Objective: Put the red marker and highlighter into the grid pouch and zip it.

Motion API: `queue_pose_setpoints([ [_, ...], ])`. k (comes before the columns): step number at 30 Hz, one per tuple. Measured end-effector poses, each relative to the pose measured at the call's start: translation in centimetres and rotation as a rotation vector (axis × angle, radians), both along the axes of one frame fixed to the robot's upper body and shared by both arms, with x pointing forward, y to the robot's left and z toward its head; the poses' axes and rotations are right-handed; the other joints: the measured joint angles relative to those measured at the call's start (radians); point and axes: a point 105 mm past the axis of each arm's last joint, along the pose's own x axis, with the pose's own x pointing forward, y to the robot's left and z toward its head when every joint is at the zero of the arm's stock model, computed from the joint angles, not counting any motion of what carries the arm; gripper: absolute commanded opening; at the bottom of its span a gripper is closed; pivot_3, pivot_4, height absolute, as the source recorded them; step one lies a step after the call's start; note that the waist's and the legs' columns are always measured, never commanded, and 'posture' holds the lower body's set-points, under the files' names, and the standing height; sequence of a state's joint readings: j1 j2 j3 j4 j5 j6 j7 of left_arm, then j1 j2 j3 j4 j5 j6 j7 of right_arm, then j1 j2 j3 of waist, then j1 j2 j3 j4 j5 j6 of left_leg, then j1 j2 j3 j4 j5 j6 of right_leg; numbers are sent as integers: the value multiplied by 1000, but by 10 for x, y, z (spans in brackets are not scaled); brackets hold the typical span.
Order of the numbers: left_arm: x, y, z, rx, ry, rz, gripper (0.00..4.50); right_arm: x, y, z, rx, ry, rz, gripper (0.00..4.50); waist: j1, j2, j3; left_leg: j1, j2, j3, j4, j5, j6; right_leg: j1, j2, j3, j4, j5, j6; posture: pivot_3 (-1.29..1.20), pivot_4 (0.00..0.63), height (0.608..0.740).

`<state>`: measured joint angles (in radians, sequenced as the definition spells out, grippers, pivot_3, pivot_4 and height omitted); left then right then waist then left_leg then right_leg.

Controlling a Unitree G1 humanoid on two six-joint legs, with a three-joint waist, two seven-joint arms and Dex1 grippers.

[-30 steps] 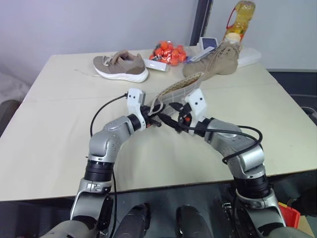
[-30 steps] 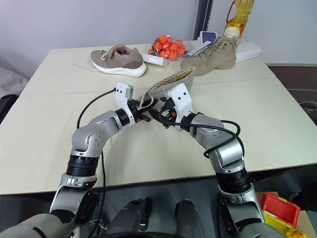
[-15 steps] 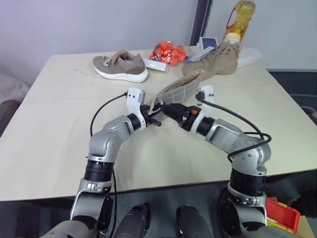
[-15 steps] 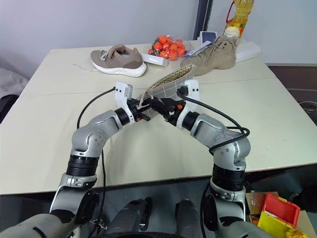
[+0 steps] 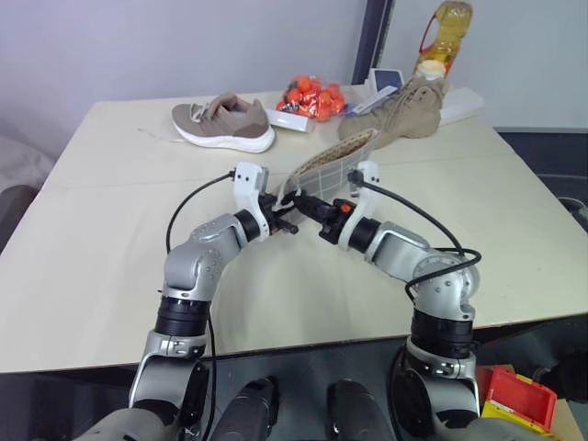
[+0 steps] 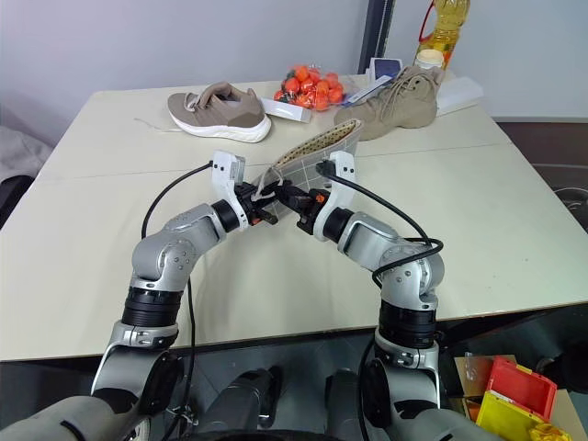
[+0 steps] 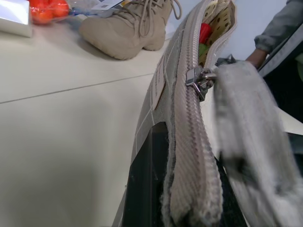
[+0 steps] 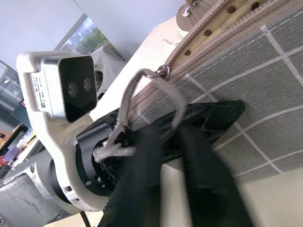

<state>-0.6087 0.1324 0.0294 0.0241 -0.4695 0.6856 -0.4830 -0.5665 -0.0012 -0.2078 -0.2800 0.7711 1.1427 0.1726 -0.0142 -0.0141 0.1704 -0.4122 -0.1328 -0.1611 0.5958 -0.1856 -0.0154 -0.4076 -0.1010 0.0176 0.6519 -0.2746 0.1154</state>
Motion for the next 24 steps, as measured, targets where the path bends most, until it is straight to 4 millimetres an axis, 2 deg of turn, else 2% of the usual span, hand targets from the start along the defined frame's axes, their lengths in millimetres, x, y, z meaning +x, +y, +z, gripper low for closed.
queue_pose_setpoints([
  [5,-1,2,-1,9,-14,-2,0,1,-3,1,-3,-9,-13,24,-2,0,0,0,0,0,0,0,0,0,0,0,0,0,0,0,150,740],
  [8,-1,9,-5,68,-54,17,0,5,-11,3,-20,-31,-46,24,-1,0,0,0,0,0,0,0,0,0,0,0,0,0,0,0,150,740],
  [12,-2,21,-13,150,-103,39,0,14,-39,5,-115,-78,-139,24,1,0,0,0,0,0,0,0,0,0,0,0,0,0,0,0,150,740],
  [15,-2,28,-13,183,-138,48,0,21,-67,10,-240,-149,-236,24,3,0,0,0,0,1,0,0,0,0,-1,0,-1,0,0,0,150,740],
  [19,-3,43,-19,221,-144,79,0,35,-120,16,-476,-238,-421,24,3,0,0,0,0,1,0,0,0,0,-1,0,-1,0,0,0,150,740],
  [21,-3,48,-19,231,-154,85,0,40,-138,20,-555,-272,-486,24,0,0,0,0,0,2,-1,0,0,0,-1,0,-1,0,0,0,150,740],
  [24,-4,50,-20,232,-156,83,0,43,-146,20,-596,-299,-512,24,-3,0,0,0,1,2,-1,0,0,0,-1,1,-1,0,0,0,150,740],
])
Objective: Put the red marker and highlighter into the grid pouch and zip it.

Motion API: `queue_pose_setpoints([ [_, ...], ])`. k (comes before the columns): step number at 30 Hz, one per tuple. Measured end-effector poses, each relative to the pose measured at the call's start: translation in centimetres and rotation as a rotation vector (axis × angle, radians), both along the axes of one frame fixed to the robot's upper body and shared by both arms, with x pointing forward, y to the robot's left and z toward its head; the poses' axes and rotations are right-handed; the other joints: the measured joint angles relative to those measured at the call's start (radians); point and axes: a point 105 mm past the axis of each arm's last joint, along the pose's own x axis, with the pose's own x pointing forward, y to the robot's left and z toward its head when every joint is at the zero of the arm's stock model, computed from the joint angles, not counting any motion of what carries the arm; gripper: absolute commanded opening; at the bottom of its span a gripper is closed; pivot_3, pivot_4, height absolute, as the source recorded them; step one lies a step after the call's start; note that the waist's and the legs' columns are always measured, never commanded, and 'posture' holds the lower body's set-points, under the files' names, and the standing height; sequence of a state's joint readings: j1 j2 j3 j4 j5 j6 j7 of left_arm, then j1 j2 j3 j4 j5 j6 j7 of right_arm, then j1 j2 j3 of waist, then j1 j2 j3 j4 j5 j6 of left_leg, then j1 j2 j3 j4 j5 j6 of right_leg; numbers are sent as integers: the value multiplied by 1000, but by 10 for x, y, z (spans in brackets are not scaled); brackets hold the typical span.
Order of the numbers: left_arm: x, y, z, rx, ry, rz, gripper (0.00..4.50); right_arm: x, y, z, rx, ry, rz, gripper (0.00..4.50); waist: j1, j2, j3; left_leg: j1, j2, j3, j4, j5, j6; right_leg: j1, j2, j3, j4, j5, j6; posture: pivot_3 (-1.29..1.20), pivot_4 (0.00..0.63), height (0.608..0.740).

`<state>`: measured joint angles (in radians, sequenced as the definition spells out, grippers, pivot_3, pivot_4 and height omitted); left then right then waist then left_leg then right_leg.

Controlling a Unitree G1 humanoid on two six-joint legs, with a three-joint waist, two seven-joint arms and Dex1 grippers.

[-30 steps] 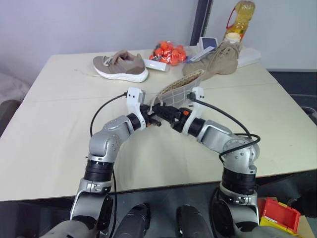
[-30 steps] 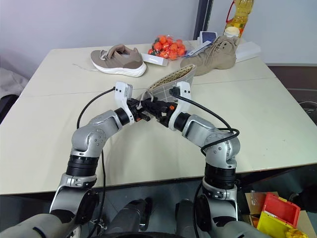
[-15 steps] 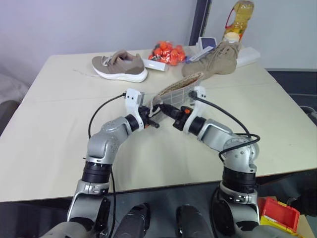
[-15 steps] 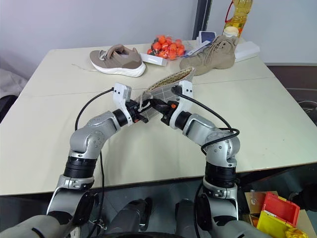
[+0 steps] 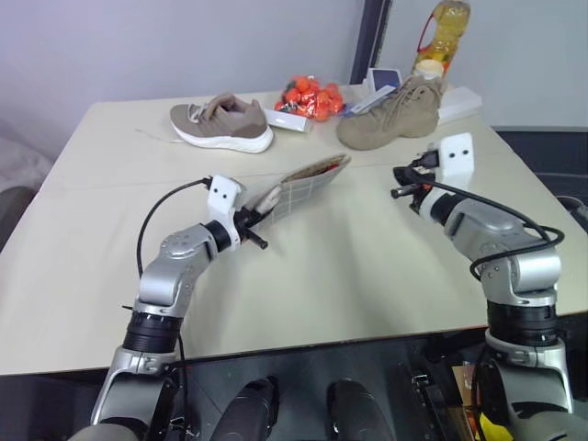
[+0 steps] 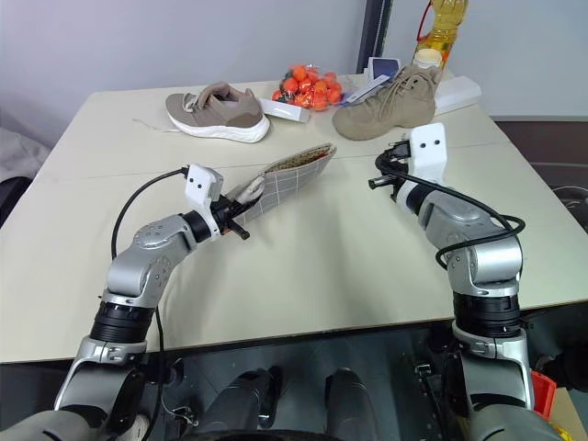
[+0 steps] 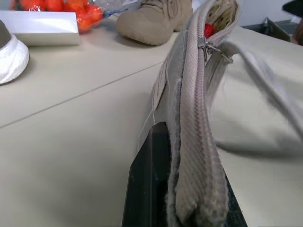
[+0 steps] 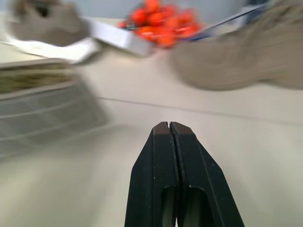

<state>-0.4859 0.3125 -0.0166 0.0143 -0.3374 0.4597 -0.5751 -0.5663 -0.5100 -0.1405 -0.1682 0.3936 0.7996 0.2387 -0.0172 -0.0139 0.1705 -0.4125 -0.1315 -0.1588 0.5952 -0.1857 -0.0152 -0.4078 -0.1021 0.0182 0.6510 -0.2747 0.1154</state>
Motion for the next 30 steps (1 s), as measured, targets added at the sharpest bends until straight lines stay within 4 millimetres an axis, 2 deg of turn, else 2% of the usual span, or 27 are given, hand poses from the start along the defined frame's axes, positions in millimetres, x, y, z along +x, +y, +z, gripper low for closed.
queue_pose_setpoints([
  [2,-1,0,0,-2,-3,-2,0,-1,6,-1,17,7,41,24,1,0,0,0,0,0,0,0,0,0,0,0,0,0,0,0,150,740],
  [4,-1,1,0,-4,-4,4,0,-6,20,-2,72,27,127,563,1,0,0,0,0,0,0,0,0,0,0,0,0,0,0,0,150,740],
  [5,-1,1,0,-9,-3,7,0,-10,34,-3,121,41,194,880,1,0,0,0,0,0,0,0,0,0,0,0,0,0,0,0,150,740],
  [7,-1,-2,1,-28,0,8,0,-21,64,-6,214,81,318,1937,3,0,0,0,0,-1,0,0,0,0,0,0,0,0,0,0,150,740],
  [11,-1,-5,0,-50,12,7,0,-36,99,-13,300,148,426,3964,6,0,0,0,0,-1,1,0,0,0,0,0,0,0,0,0,150,740],
  [15,-1,-9,1,-55,11,2,0,-46,132,-20,290,189,481,3964,5,0,0,0,0,-1,1,0,0,0,0,0,0,0,0,0,150,740],
  [22,-1,-12,2,-56,8,-8,0,-49,154,-28,249,225,490,3964,5,0,0,0,0,-1,0,0,0,0,0,0,0,0,0,0,150,740],
  [25,-2,-14,2,-55,7,-16,0,-45,157,-36,214,245,466,3218,4,0,0,0,0,-1,0,0,0,0,2,0,0,0,0,0,150,740],
  [30,-1,-14,2,-52,6,-15,0,-38,153,-38,214,234,425,544,4,0,0,0,0,-1,0,0,0,0,2,0,0,0,0,0,150,740],
])
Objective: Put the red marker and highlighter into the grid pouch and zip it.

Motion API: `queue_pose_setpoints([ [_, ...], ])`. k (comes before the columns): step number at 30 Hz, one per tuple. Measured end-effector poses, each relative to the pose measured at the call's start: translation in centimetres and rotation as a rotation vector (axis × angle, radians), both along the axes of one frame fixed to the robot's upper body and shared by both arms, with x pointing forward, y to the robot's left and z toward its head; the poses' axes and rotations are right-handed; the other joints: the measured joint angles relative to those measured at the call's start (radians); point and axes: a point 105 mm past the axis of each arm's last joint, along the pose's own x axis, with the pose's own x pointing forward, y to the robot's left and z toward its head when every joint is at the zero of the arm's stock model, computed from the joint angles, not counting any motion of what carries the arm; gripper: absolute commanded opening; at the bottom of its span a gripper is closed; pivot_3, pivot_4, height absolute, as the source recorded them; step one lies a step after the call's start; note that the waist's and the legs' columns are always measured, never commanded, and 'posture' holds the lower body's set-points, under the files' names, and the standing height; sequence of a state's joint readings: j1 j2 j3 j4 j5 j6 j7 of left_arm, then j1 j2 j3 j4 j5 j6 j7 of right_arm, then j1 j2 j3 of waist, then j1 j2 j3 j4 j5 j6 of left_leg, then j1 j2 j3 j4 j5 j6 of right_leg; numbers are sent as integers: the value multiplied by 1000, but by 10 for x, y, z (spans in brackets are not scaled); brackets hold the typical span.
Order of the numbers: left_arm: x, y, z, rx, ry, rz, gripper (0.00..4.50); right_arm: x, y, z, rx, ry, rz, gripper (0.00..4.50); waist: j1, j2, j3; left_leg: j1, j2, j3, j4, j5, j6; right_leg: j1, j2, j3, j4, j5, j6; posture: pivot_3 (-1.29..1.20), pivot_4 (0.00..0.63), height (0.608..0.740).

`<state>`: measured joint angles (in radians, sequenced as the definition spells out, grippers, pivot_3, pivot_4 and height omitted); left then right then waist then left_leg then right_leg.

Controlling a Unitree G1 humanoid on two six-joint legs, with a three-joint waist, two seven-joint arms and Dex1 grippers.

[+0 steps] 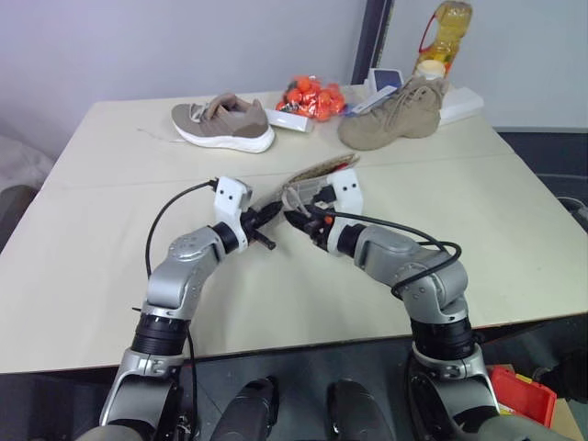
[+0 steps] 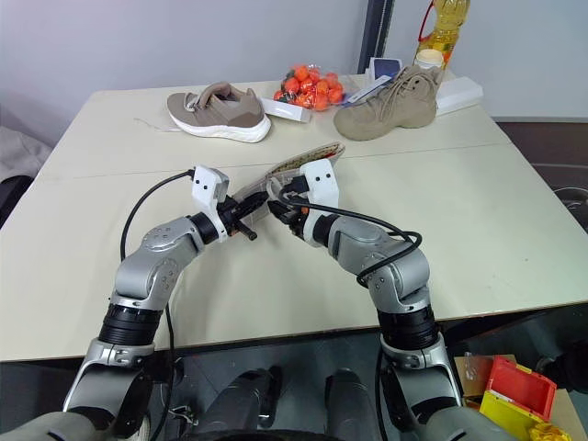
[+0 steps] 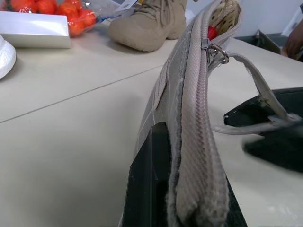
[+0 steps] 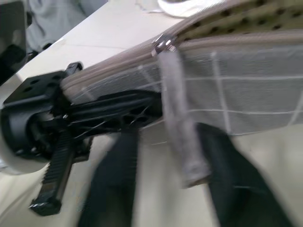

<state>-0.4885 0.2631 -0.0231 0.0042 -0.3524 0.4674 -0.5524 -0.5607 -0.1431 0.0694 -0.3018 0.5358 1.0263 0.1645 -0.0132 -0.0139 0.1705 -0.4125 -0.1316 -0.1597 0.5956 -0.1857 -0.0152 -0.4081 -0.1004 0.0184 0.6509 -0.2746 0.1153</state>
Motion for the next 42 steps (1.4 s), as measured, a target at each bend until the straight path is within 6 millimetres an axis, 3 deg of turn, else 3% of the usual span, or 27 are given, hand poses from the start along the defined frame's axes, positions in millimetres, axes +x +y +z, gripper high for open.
queue_pose_setpoints([
  [1,0,0,0,0,0,0,0,1,-1,0,0,-3,-3,57,0,0,0,0,0,0,0,0,0,0,0,0,0,0,0,0,150,740],
  [6,0,0,0,6,-4,2,0,2,-8,2,1,-10,-13,19,0,0,0,0,0,0,0,0,0,0,0,0,0,0,0,0,150,740],
  [10,0,3,0,23,-17,3,0,5,-25,6,-28,-33,-39,19,0,0,0,0,0,0,0,0,0,0,0,0,0,0,0,0,150,740],
  [12,0,6,1,37,-29,1,0,7,-40,6,-80,-50,-58,19,2,0,0,0,0,0,0,0,0,0,0,0,0,0,0,0,150,740],
  [17,-1,21,-6,106,-45,9,0,22,-106,18,-204,-113,-227,19,2,0,0,0,0,1,0,0,0,1,-1,0,-1,0,0,0,150,740],
  [20,-3,26,-9,113,-51,8,0,28,-137,19,-248,-116,-296,19,1,0,0,0,0,1,0,0,0,1,-2,0,-1,0,0,0,150,740],
  [26,-4,27,-11,109,-51,0,0,25,-141,10,-253,-113,-258,19,1,0,0,0,1,1,0,0,0,1,-2,0,-1,0,0,0,150,740],
  [29,-9,32,-16,79,-16,-9,1054,19,-145,2,-270,-90,-222,1136,1,0,0,0,1,1,0,0,0,1,-2,0,-2,0,0,0,150,740],
  [32,-19,52,-33,83,59,29,2672,8,-159,-13,-266,-47,-216,2795,0,0,0,0,1,1,-1,-1,1,1,-2,0,-2,0,0,0,150,740],
  [34,-26,56,-42,88,89,45,3582,1,-158,-21,-258,-40,-184,3666,1,0,0,0,1,1,-1,-1,1,1,-2,0,-2,0,0,0,150,740],
  [38,-48,71,-59,65,164,106,3582,-20,-151,-27,-219,-74,-93,3666,2,0,0,0,1,1,0,-1,1,1,-2,1,-2,0,0,0,150,740],
  [42,-63,95,-74,75,211,246,3582,-34,-160,-34,-205,-82,-84,3666,6,0,0,0,1,1,0,-1,1,2,-2,1,-3,0,0,0,150,740],
])
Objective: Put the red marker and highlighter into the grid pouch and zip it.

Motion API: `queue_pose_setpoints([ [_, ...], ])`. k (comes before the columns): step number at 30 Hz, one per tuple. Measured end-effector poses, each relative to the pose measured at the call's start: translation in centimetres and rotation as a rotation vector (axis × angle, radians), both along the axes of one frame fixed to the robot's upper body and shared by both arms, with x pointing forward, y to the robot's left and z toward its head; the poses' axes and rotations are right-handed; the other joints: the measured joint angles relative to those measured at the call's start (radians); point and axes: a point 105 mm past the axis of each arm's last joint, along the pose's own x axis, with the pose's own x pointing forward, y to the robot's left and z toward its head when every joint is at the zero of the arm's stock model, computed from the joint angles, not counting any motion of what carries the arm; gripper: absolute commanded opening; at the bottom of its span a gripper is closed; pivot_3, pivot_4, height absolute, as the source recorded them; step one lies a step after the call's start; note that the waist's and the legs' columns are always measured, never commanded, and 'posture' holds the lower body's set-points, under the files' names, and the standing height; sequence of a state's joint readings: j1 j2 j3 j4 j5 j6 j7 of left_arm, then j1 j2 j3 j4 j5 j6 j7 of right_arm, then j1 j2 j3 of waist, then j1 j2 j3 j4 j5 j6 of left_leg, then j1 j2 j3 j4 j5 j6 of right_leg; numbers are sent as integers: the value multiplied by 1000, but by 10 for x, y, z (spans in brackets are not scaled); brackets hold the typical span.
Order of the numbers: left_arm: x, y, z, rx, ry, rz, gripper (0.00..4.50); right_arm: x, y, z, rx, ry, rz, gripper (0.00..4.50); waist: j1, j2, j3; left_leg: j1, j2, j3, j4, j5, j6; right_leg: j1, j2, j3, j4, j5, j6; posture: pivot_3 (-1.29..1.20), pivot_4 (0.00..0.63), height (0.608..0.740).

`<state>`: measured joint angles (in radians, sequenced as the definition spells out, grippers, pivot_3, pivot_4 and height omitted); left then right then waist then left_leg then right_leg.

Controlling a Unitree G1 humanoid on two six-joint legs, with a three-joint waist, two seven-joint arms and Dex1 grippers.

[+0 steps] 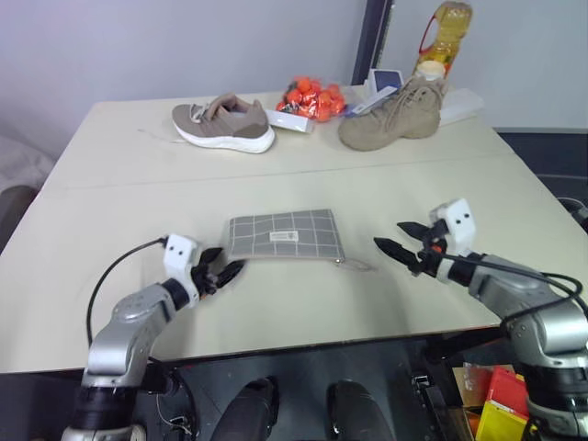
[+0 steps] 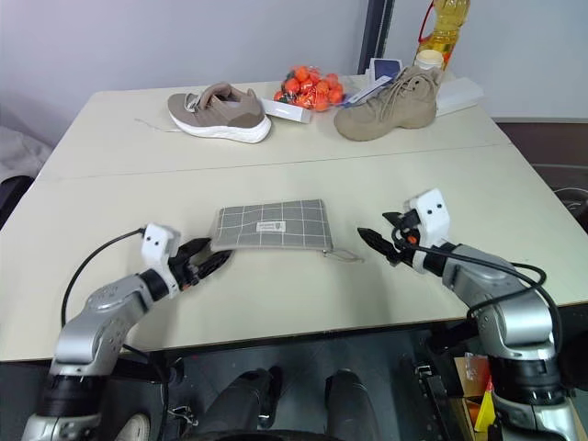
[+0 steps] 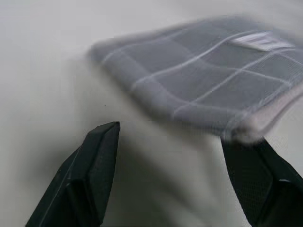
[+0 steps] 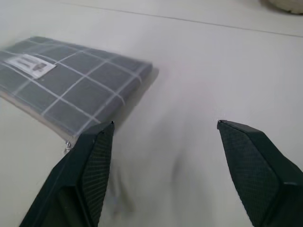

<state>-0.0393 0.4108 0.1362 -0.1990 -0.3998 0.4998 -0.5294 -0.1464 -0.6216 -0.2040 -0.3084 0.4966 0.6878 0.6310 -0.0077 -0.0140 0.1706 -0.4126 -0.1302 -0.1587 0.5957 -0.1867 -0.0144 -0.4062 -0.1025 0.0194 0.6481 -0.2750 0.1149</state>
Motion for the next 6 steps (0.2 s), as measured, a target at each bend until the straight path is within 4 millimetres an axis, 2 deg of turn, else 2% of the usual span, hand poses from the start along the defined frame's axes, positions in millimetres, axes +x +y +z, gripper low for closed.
queue_pose_setpoints([
  [6,-17,28,-4,22,2,125,3582,-1,-11,-5,15,-25,-20,3666,-1,0,0,1,2,2,0,0,0,1,0,0,-1,-1,-5,0,150,740],
])
